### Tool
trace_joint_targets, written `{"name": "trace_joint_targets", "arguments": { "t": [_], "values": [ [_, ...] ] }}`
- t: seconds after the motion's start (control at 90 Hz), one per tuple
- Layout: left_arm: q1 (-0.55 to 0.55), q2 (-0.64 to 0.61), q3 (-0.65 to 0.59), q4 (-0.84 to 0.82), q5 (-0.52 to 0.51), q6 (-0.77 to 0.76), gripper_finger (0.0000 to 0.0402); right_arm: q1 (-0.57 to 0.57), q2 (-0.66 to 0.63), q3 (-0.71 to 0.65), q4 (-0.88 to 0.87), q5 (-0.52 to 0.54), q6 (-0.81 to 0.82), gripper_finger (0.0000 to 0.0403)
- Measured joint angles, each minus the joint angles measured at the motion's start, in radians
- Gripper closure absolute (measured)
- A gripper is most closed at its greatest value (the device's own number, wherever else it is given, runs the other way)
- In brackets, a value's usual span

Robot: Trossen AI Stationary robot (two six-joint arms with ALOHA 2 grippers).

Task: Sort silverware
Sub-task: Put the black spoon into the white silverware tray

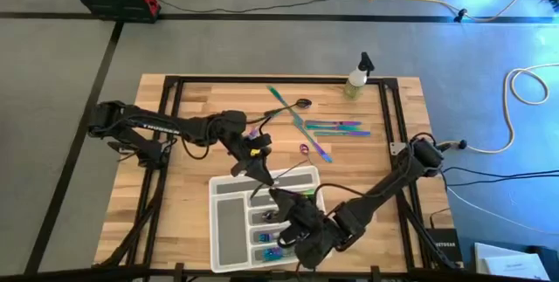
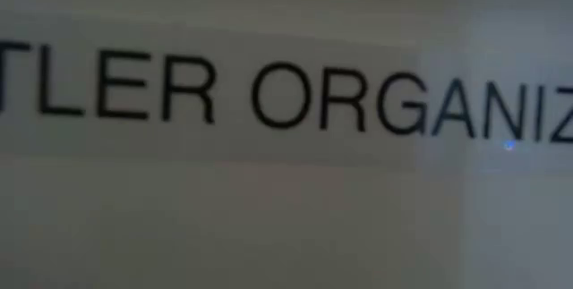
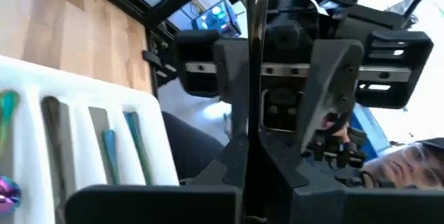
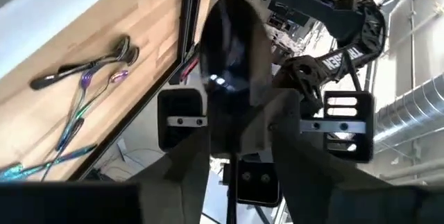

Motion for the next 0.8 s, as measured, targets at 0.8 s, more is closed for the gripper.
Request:
{"name": "trace_joint_targets", "arguments": {
  "t": [0.8],
  "values": [
    [-0.002,0.0,0.0,0.009,0.027,-0.029,0.0398,-0.014,0.001,0.0,-0.046,0.024,-0.026,0.032]
  ]
}}
